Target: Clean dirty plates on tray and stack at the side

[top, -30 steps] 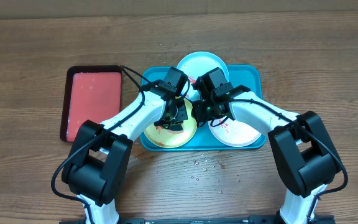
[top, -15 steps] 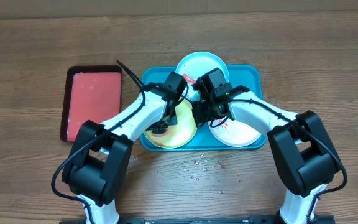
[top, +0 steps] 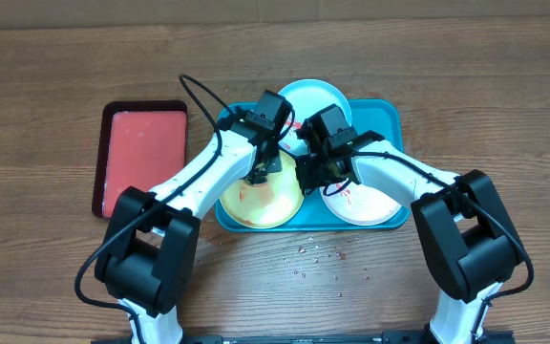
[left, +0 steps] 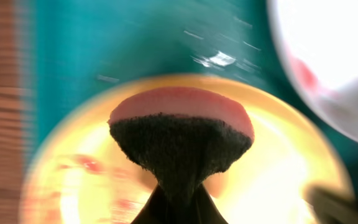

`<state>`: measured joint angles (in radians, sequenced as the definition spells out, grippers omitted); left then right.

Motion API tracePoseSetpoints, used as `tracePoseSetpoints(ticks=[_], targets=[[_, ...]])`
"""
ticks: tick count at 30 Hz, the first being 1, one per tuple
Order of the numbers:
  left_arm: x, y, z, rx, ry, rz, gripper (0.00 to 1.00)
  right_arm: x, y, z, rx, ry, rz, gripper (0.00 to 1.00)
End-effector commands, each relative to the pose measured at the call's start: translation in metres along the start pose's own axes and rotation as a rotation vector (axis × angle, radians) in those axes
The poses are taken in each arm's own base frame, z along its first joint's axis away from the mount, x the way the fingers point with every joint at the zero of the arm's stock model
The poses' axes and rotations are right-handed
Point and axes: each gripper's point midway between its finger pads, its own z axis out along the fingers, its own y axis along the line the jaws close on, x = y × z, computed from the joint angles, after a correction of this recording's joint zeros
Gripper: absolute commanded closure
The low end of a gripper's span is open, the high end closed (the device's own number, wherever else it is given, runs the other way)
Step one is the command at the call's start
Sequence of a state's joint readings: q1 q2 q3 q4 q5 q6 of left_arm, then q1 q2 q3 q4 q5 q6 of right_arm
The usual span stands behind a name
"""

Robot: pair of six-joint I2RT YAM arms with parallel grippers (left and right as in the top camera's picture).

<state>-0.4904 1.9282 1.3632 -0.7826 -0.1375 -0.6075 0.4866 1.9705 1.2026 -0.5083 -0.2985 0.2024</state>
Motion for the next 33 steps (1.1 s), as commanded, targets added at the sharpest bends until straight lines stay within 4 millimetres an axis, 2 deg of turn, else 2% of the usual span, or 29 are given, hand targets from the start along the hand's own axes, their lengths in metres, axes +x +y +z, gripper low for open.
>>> tracePoseSetpoints(ticks=[1,6,11,15,20,21,24,28,33], targets=[[0.026,-0.034,-0.006,0.211,0.130,0.055,0.96,0.002,-0.005,0.005,0.025,0.014,-0.007,0.96],[0.049,-0.013,0.014,0.135,0.180,0.056,0.96,-0.007,-0.001,0.001,0.020,-0.004,-0.013,0.96],[0.056,0.014,0.032,0.014,0.140,0.064,0.96,-0.016,0.003,-0.002,0.014,-0.024,-0.019,0.96],[0.052,0.049,0.040,-0.157,0.069,0.080,0.96,-0.016,0.003,-0.003,0.015,-0.023,0.000,0.96],[0.029,0.097,0.024,-0.448,-0.066,0.112,0.96,-0.013,0.002,-0.003,0.020,-0.009,0.004,0.96],[0.026,0.101,0.022,-0.473,-0.085,0.114,0.96,-0.012,0.002,-0.003,0.021,-0.006,0.005,0.96],[0.020,0.100,0.020,-0.473,-0.108,0.108,0.96,-0.011,0.000,-0.003,0.030,-0.003,0.007,0.96],[0.006,0.087,0.013,-0.427,-0.138,0.087,0.96,-0.012,-0.001,-0.005,0.035,-0.006,0.007,0.96],[-0.029,0.055,-0.021,-0.276,-0.218,0.031,0.96,-0.018,0.005,-0.017,0.026,-0.036,-0.003,0.96]])
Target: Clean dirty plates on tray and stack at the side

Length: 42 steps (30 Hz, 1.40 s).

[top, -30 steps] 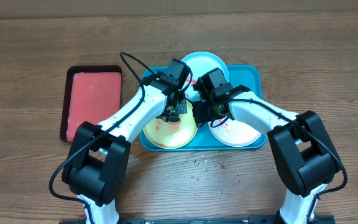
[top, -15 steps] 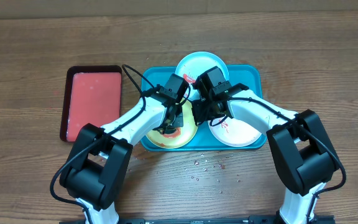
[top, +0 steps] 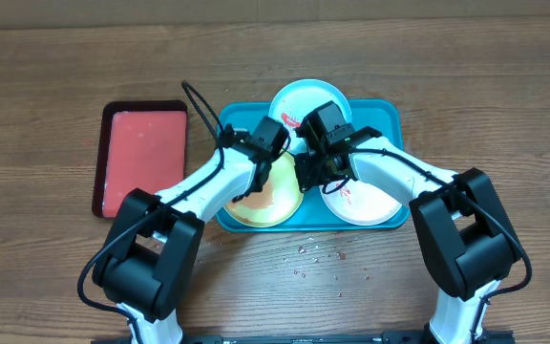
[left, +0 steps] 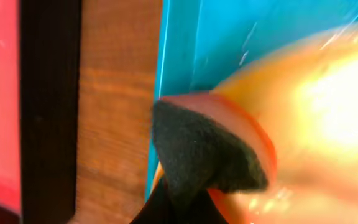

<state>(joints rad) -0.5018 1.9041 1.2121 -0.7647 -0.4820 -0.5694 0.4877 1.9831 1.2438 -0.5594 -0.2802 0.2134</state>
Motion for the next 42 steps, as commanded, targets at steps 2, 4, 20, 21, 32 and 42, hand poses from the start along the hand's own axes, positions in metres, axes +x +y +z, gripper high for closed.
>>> tracePoseSetpoints(ticks=[2,4,20,21,32,42], targets=[[-0.067,-0.007,-0.064,0.219,-0.135,-0.140,0.96,-0.021,0.013,-0.028,-0.008,-0.088,-0.031,0.96],[-0.083,-0.001,-0.085,0.307,-0.165,-0.193,0.96,-0.027,0.018,-0.038,-0.014,-0.111,-0.039,0.96],[-0.094,0.135,-0.064,0.251,-0.090,-0.503,0.96,-0.097,0.010,-0.120,0.380,-0.325,-0.158,0.96],[-0.093,0.140,-0.061,0.243,-0.081,-0.513,0.96,-0.099,0.008,-0.127,0.446,-0.345,-0.166,0.96],[-0.086,0.180,-0.043,0.180,-0.047,-0.602,0.96,-0.099,0.043,-0.176,0.960,-0.488,-0.431,0.96],[-0.078,0.219,-0.030,0.137,-0.023,-0.698,0.96,-0.102,0.100,-0.203,1.177,-0.563,-0.701,0.96]])
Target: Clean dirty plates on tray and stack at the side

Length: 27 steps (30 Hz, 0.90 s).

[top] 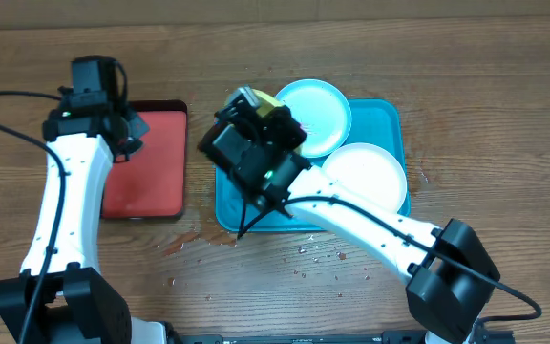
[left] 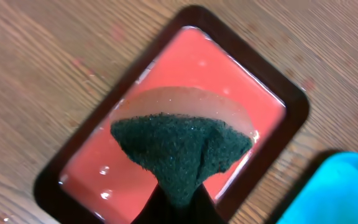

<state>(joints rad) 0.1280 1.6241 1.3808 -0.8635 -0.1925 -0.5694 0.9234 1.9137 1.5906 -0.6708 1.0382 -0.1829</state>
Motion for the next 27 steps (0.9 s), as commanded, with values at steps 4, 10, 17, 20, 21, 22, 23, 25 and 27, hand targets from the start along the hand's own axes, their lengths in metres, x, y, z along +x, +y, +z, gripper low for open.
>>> tracePoseSetpoints(ticks=[4,10,17,20,21,22,23,25,27], targets=[[0.000,0.015,0.007,-0.024,0.026,-0.013,0.96,-0.029,-0.043,-0.019,0.142,-0.066,-0.108,0.96],[0.000,0.015,0.007,-0.025,0.027,-0.013,0.96,-0.030,-0.055,-0.022,0.209,-0.057,-0.081,0.96],[0.000,0.015,0.007,-0.025,0.028,-0.012,0.96,0.002,0.044,-0.019,-0.362,-0.015,-0.069,0.96],[0.000,0.015,0.007,-0.025,0.027,-0.013,0.96,-0.003,0.005,-0.014,-0.154,-0.015,-0.048,0.96],[0.000,0.015,0.007,-0.025,0.028,-0.013,0.96,-0.010,-0.020,-0.015,-0.020,-0.030,-0.003,0.96],[0.000,0.015,0.007,-0.025,0.028,-0.013,0.96,-0.016,-0.039,-0.018,0.073,-0.046,0.046,0.96],[0.000,0.015,0.007,-0.025,0.028,-0.013,0.96,-0.023,-0.055,-0.022,0.145,-0.064,0.104,0.96],[0.000,0.015,0.007,-0.026,0.028,-0.013,0.96,-0.033,-0.057,-0.024,0.131,-0.099,0.161,0.96],[0.000,0.015,0.007,-0.026,0.028,-0.012,0.96,-0.028,-0.014,-0.019,-0.109,-0.101,-0.002,0.96]])
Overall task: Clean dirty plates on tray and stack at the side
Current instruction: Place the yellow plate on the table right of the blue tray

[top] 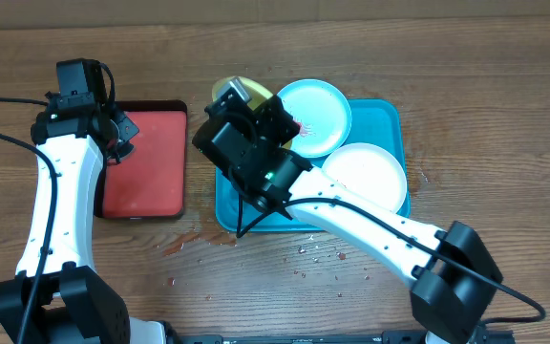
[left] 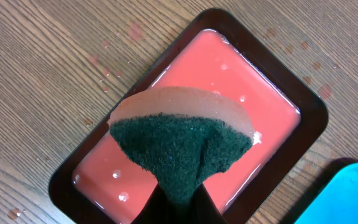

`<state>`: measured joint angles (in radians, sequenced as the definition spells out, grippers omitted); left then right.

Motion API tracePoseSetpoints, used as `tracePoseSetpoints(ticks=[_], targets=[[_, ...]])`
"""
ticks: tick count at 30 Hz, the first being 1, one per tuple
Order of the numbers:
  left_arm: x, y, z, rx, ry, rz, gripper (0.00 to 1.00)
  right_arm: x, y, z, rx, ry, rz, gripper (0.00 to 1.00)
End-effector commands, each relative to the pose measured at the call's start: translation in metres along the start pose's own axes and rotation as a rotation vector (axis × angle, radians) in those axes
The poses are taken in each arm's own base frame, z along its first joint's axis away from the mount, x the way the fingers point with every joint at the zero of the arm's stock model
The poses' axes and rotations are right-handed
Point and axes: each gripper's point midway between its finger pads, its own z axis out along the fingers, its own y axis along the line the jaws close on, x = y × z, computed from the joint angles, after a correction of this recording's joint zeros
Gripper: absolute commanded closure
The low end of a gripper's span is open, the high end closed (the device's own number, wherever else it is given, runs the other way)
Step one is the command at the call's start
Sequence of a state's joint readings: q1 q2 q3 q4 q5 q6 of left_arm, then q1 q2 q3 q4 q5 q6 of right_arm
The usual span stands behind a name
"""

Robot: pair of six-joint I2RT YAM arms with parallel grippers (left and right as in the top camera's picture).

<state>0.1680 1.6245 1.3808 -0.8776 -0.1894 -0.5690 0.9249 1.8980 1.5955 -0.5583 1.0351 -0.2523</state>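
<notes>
My left gripper (left: 179, 200) is shut on a sponge (left: 180, 140) with a pink top and dark green scrub face. It hangs over the dark-rimmed tray of red liquid (left: 263, 118); overhead, this gripper (top: 117, 129) is at that tray's back left corner. My right gripper (top: 248, 103) holds the yellow plate (top: 227, 90) at the back left corner of the blue tray (top: 225, 205); the wrist hides its jaws. A light blue plate (top: 321, 115) and a white plate (top: 366, 174) lie in the blue tray.
The red-liquid tray (top: 146, 167) sits left of the blue tray on the wooden table. Wet drops (top: 187, 241) and crumbs (top: 318, 253) lie on the wood in front of the blue tray. My right arm (top: 351, 215) crosses over the blue tray's front.
The right gripper and yellow plate have shifted a little left, so more of the plate shows beyond the blue tray's corner. The left gripper with the sponge has moved slightly over the red tray.
The sponge in my left gripper was on the yellow plate in the blue tray, with the right gripper at the plate's edge. Then the sponge was at the plate's left rim. Later the left arm was over the red tray and the right held the plate at the back left.
</notes>
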Motion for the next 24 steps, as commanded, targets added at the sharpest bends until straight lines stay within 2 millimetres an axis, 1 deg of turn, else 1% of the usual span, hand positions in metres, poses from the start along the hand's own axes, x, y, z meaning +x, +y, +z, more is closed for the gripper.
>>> tracePoseSetpoints(ticks=[1,2,3,4,7,9,11,12,14,15,18,19,20,21,22,23,24], targets=[[0.004,0.000,0.005,-0.003,0.019,0.020,0.96,0.007,0.029,-0.017,-0.312,-0.019,-0.205,0.96],[0.005,0.000,0.005,-0.004,0.022,0.021,0.96,0.023,0.052,-0.023,-0.467,-0.015,-0.340,0.96],[0.005,0.000,0.005,-0.005,0.023,0.021,0.96,0.031,0.059,-0.025,-0.524,-0.006,-0.377,0.96],[0.006,0.001,0.005,-0.006,0.024,0.021,0.96,0.033,0.056,-0.022,-0.511,0.016,-0.343,0.96],[0.005,0.000,0.005,-0.002,0.022,0.020,0.96,0.022,0.014,-0.006,-0.311,0.057,-0.073,0.96],[0.006,-0.006,0.005,0.027,0.031,0.018,0.96,0.017,-0.011,0.005,-0.264,0.061,0.098,0.96],[0.007,-0.010,0.005,0.053,0.041,0.018,0.96,0.020,-0.028,0.016,-0.301,0.076,0.220,0.96],[0.008,-0.013,0.005,0.067,0.044,0.017,0.96,0.029,-0.043,0.031,-0.394,0.105,0.340,0.96],[0.008,-0.013,0.005,0.066,0.044,0.018,0.96,0.044,-0.061,0.050,-0.504,0.146,0.469,0.96],[0.008,-0.013,0.005,0.065,0.047,0.018,0.96,0.065,-0.080,0.070,-0.588,0.198,0.600,0.96],[0.010,-0.013,0.008,0.063,0.057,0.020,0.96,0.109,-0.112,0.098,-0.682,0.294,0.817,0.96],[0.011,-0.014,0.009,0.065,0.061,0.020,0.96,0.128,-0.123,0.108,-0.697,0.333,0.885,0.96],[0.012,-0.014,0.011,0.063,0.066,0.021,0.96,0.144,-0.134,0.115,-0.703,0.360,0.931,0.96],[0.012,-0.014,0.012,0.060,0.069,0.022,0.96,0.167,-0.145,0.123,-0.698,0.402,0.985,0.96],[0.013,-0.014,0.013,0.059,0.072,0.024,0.96,0.185,-0.153,0.128,-0.688,0.435,1.023,0.96],[0.014,-0.014,0.015,0.057,0.076,0.025,0.96,0.209,-0.164,0.135,-0.664,0.476,1.070,0.96],[0.015,-0.015,0.016,0.056,0.080,0.027,0.96,0.227,-0.171,0.140,-0.638,0.505,1.102,0.96]])
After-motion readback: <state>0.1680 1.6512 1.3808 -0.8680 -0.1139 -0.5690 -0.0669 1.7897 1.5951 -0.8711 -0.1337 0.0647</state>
